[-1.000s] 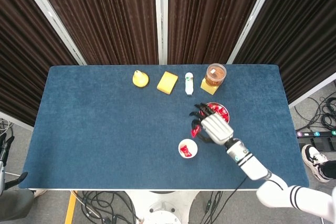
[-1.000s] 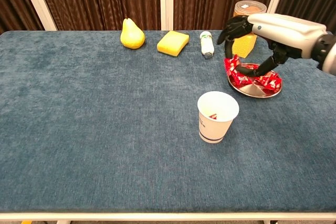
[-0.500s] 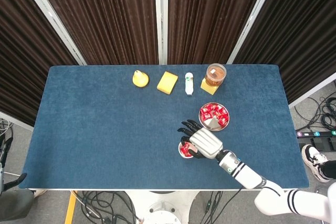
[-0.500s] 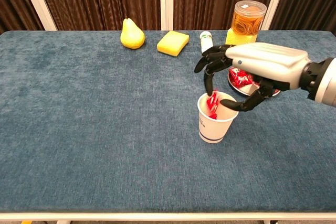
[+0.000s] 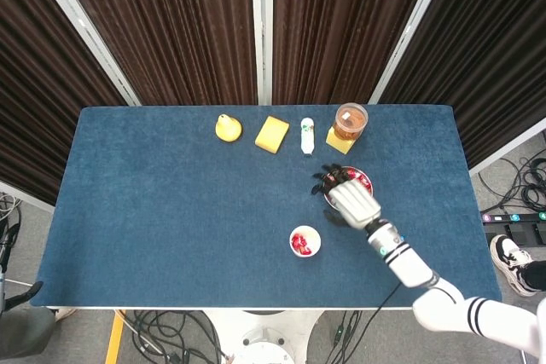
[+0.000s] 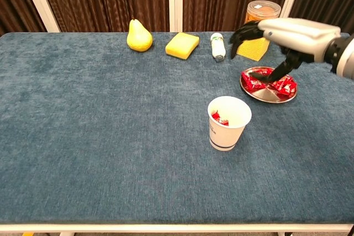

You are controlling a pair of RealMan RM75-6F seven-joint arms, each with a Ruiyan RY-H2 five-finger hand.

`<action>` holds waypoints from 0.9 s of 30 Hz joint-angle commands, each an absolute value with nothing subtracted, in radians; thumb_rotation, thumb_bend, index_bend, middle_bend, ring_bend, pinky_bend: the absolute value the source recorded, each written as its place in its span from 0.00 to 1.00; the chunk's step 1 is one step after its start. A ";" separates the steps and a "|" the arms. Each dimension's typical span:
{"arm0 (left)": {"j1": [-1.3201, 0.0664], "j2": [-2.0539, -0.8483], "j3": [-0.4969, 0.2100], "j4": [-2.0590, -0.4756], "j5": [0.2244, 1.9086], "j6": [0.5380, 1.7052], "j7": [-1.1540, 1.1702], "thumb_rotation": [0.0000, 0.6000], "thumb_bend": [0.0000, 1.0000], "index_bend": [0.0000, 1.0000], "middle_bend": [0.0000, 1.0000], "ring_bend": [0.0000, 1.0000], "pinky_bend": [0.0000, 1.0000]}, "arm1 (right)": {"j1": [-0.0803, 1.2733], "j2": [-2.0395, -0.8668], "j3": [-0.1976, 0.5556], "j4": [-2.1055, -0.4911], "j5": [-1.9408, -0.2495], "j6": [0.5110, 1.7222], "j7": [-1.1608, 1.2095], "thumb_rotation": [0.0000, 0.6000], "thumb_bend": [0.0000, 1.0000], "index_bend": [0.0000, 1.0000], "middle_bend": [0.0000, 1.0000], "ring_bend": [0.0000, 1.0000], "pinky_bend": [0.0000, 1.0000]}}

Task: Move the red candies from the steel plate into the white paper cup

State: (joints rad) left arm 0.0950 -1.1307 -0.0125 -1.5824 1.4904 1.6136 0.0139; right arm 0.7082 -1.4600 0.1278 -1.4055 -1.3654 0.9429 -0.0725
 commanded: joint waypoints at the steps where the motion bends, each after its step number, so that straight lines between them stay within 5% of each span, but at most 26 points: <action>1: 0.097 -1.130 -0.011 -1.583 1.489 1.614 0.014 1.00 0.16 0.07 0.04 0.08 0.15 | 0.745 -1.520 0.176 -1.267 -1.229 0.849 -0.154 1.00 0.35 0.35 0.15 0.00 0.00; 14: 0.101 -1.124 -0.011 -1.585 1.479 1.609 0.015 1.00 0.16 0.07 0.04 0.08 0.15 | 0.788 -1.683 0.182 -1.005 -1.103 0.737 -0.196 1.00 0.35 0.37 0.15 0.00 0.00; 27: 0.102 -1.126 -0.010 -1.576 1.478 1.605 0.000 1.00 0.16 0.07 0.04 0.08 0.15 | 0.793 -1.737 0.176 -0.917 -1.121 0.717 -0.162 1.00 0.31 0.41 0.16 0.00 0.00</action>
